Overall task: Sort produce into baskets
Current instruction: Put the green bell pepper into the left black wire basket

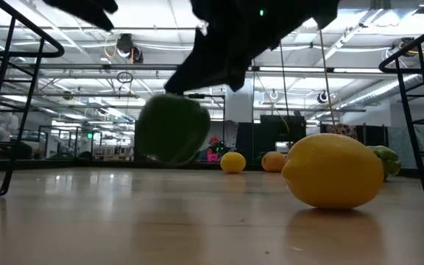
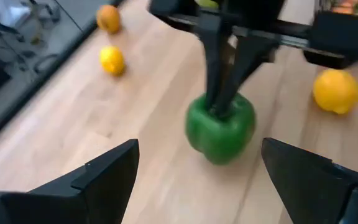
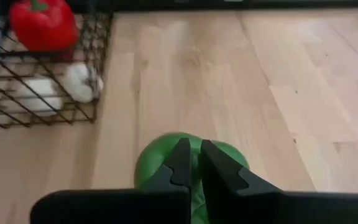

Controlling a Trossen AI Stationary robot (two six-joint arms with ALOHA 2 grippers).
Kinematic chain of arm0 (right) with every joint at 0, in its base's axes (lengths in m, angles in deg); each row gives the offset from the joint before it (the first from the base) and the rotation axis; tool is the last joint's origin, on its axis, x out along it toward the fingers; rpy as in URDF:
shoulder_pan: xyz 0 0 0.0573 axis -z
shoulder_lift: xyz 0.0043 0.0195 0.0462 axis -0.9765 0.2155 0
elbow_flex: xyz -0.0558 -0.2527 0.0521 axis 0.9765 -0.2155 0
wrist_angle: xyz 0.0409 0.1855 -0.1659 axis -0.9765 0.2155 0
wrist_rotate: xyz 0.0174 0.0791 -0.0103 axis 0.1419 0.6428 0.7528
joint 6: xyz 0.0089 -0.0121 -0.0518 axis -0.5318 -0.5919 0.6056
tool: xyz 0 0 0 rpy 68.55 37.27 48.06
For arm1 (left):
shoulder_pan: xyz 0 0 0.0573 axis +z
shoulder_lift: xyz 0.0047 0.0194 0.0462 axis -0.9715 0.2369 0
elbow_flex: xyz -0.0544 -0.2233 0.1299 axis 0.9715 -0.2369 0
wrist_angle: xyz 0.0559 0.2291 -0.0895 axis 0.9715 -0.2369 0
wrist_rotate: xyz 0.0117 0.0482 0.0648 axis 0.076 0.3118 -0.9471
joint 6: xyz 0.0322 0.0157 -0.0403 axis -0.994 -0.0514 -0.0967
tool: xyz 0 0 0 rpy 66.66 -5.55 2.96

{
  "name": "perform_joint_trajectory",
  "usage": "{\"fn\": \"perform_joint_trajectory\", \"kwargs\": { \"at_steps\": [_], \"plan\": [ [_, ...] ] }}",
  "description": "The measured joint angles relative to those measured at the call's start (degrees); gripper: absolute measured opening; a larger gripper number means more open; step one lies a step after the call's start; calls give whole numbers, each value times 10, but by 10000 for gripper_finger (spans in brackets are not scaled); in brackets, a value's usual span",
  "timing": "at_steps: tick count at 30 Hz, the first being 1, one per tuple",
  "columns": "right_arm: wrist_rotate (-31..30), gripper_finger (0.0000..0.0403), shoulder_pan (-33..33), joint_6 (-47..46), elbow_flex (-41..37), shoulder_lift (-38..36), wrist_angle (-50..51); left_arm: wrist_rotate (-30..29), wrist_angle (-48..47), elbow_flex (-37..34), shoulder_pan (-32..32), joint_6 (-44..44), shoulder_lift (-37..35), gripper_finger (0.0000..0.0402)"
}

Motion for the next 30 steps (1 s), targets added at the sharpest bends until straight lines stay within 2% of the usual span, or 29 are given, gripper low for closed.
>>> {"fn": "perform_joint_trajectory", "kwargs": {
  "at_steps": [8,25,28,30],
  "plan": [
    [15,32,1,-6,0,16,-10,35,81,-22,36,-68,0,345],
    [14,126,2,-12,11,12,-15,52,98,-25,48,-103,0,345],
    [14,140,-1,0,32,-5,64,56,96,-39,57,-148,0,345],
    [13,149,-4,2,57,-23,148,81,96,-49,68,-185,0,345]
  ]
}}
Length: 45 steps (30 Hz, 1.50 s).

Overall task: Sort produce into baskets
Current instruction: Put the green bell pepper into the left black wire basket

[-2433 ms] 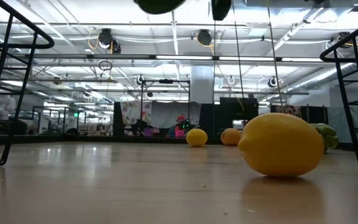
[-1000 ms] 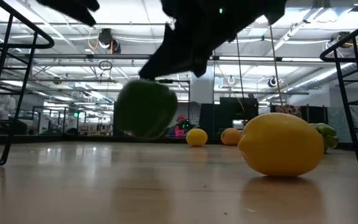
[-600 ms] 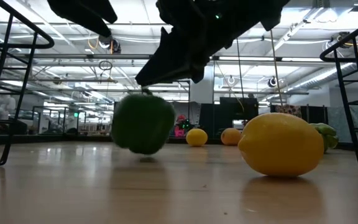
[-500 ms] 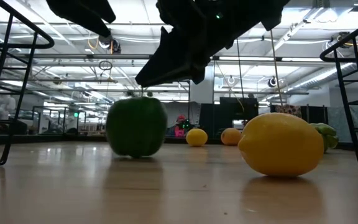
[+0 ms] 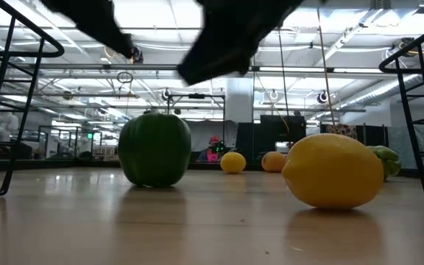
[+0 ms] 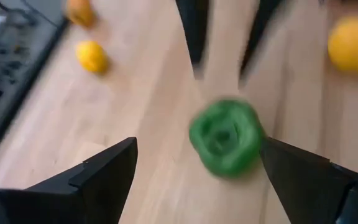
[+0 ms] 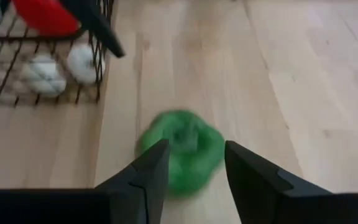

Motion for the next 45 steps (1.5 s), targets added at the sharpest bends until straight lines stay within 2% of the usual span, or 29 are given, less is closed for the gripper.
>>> {"fn": "perform_joint_trajectory", "kwargs": {
  "at_steps": [3,7,10,13,19,34,45],
  "plan": [
    [-2,160,-10,-7,25,-42,137,78,10,-15,27,-62,0,341],
    [-2,166,-37,-7,27,-96,240,167,85,-25,78,-163,0,319],
    [-3,166,-57,5,27,-124,268,224,123,-25,117,-213,0,299],
    [-7,166,-72,11,27,-141,267,264,119,-26,151,-240,0,282],
    [-5,167,-96,36,27,-143,269,358,117,-26,189,-256,8,248],
    [-3,167,-98,35,27,-140,271,334,102,-26,191,-281,55,206],
    [-3,167,-98,39,27,-140,270,334,107,-26,191,-281,55,129]
  ]
}}
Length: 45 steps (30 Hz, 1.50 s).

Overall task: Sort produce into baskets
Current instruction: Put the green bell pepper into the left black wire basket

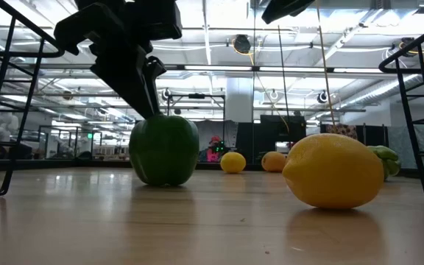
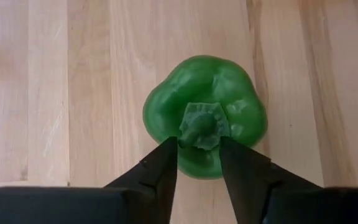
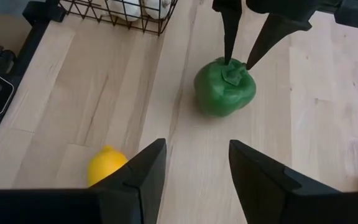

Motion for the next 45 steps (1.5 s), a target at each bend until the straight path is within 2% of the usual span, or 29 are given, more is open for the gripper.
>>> {"fn": "perform_joint_trajectory", "kwargs": {
  "at_steps": [5,26,39,45],
  "plan": [
    [0,167,0,0,0,0,0,0,0,0,0,-1,0,113],
    [0,167,0,0,0,0,-3,4,11,5,0,-46,0,109],
    [0,167,0,0,0,0,-3,12,4,5,1,-74,5,24],
    [0,167,0,0,0,0,-3,12,-3,6,0,-70,4,20]
  ]
}}
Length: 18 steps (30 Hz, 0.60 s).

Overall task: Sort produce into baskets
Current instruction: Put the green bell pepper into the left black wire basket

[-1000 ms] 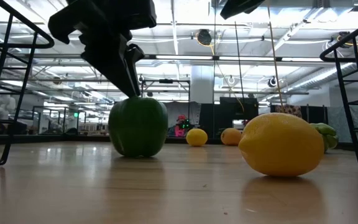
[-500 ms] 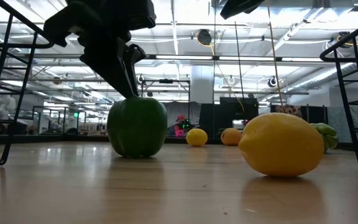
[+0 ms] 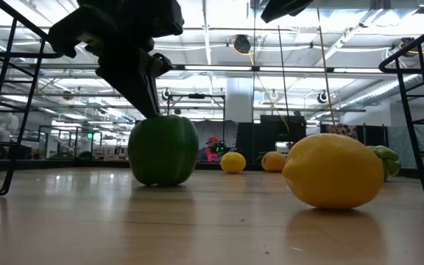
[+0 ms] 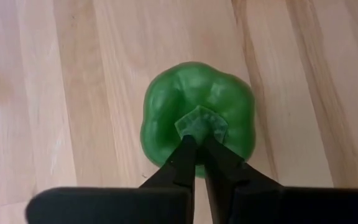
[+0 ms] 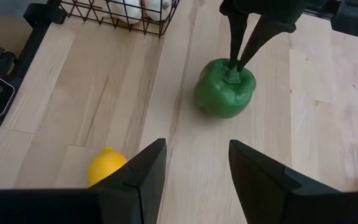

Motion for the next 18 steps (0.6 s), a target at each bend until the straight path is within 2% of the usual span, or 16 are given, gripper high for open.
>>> {"fn": "perform_joint_trajectory", "kwargs": {
  "at_steps": [6,12,18],
  "plan": [
    [0,167,0,2,0,0,0,0,-84,70,-9,0,0,21],
    [1,167,0,2,0,0,1,-3,-269,206,-40,30,0,21],
    [2,167,0,0,0,0,11,-3,-423,342,-116,115,-1,22]
  ]
}}
